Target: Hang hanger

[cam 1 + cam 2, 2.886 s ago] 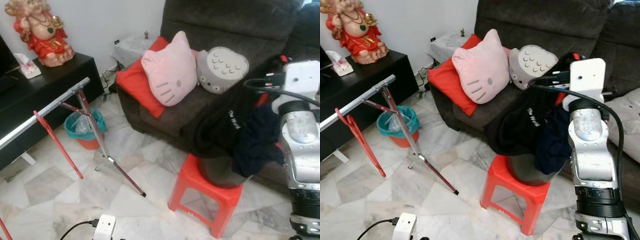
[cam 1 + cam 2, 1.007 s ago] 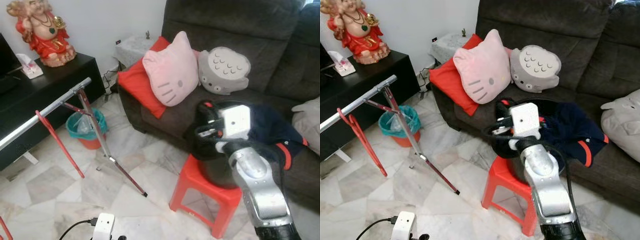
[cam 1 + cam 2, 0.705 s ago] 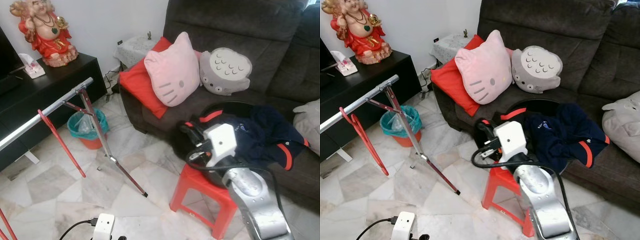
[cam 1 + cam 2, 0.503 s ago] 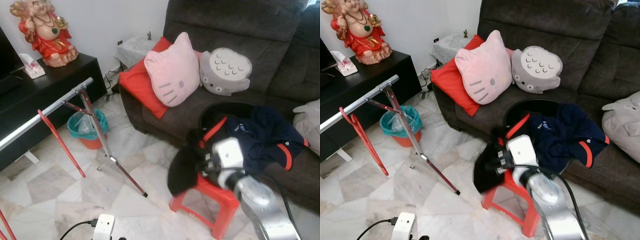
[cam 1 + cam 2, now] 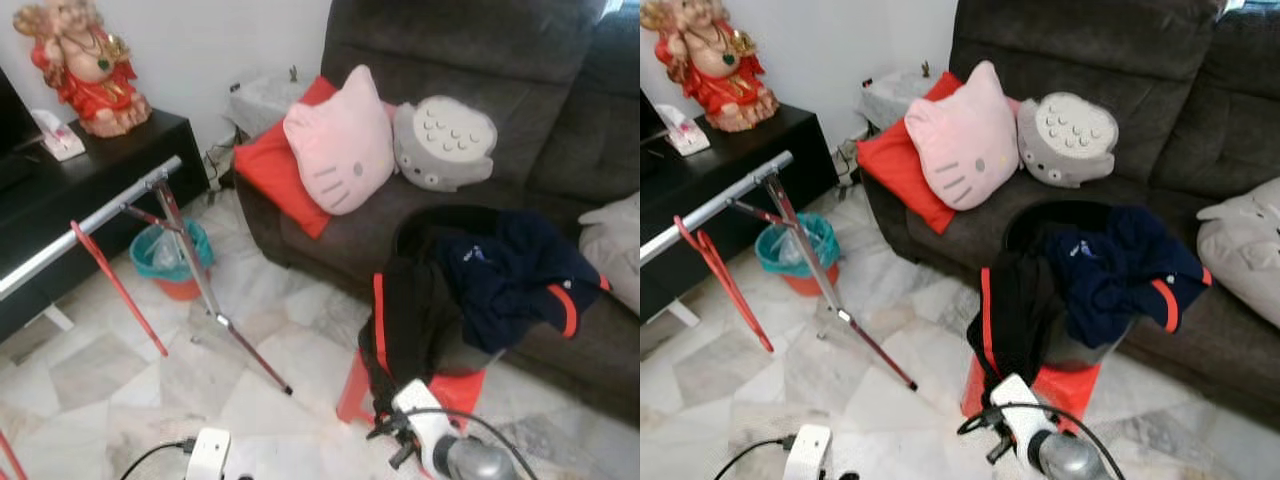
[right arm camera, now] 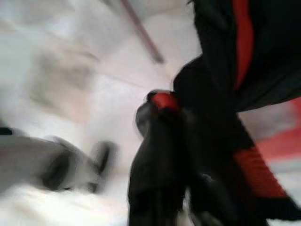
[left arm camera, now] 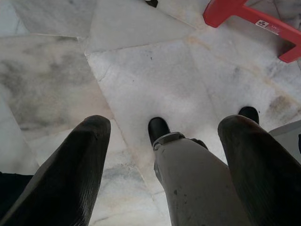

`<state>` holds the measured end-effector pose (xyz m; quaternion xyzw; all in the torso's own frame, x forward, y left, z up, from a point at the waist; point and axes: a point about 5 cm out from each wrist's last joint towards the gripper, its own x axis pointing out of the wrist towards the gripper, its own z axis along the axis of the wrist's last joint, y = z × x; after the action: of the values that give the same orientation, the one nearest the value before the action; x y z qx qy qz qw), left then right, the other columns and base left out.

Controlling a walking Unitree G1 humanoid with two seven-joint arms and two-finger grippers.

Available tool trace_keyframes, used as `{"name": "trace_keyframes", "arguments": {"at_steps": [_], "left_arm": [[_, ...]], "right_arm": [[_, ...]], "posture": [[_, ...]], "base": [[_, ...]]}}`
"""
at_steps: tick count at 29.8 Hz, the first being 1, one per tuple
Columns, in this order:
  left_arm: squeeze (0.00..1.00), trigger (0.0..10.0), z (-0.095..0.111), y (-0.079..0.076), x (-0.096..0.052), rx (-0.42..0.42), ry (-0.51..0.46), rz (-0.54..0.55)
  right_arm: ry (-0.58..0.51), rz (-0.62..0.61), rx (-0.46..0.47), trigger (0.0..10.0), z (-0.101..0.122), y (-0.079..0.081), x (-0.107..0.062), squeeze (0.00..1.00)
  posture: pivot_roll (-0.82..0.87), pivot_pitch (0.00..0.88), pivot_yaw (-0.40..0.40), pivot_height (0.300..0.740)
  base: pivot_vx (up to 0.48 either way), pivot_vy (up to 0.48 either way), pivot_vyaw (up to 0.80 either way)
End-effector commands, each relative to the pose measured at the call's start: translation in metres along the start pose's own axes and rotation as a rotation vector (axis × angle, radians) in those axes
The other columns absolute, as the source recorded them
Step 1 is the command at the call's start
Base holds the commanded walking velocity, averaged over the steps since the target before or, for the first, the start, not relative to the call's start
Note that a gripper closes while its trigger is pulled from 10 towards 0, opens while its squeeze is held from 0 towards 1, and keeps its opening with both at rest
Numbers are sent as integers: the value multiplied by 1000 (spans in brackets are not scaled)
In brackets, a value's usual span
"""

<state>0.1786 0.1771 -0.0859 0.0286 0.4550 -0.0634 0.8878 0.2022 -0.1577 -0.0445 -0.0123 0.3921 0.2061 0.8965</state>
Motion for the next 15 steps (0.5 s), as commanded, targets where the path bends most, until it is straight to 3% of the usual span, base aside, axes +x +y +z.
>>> {"name": "trace_keyframes", "arguments": {"at_steps": [1,2,3,4,6,9,15], "left_arm": [[0,10000,-3,1,-1,23,20,1],[0,10000,-3,1,-1,22,19,2],[0,10000,-3,2,-1,20,18,3],[0,10000,-2,2,-1,21,18,4],[0,10000,-2,1,0,29,21,4],[0,10000,-2,2,0,27,19,5],[0,10000,-2,2,0,29,20,5]], "right_arm": [[-181,-23,237,6824,13,-10,-2,0],[-196,-69,269,10000,13,-16,-3,0],[-189,-105,266,10000,12,-21,-4,0],[-139,-180,175,10000,5,-31,-6,0],[-57,-286,139,10000,-10,-45,-8,0],[-54,-392,224,10000,-23,-55,-12,0],[-25,-352,239,10000,-38,-42,-8,0]], "posture": [[-61,5,52,740],[-66,4,53,740],[-66,4,53,740],[-84,2,55,740],[-79,2,55,740],[-71,3,55,740],[-74,4,58,740]], "base": [[0,0,0],[0,0,0],[0,0,0],[0,0,0],[0,0,0],[0,0,0],[0,0,0]]}}
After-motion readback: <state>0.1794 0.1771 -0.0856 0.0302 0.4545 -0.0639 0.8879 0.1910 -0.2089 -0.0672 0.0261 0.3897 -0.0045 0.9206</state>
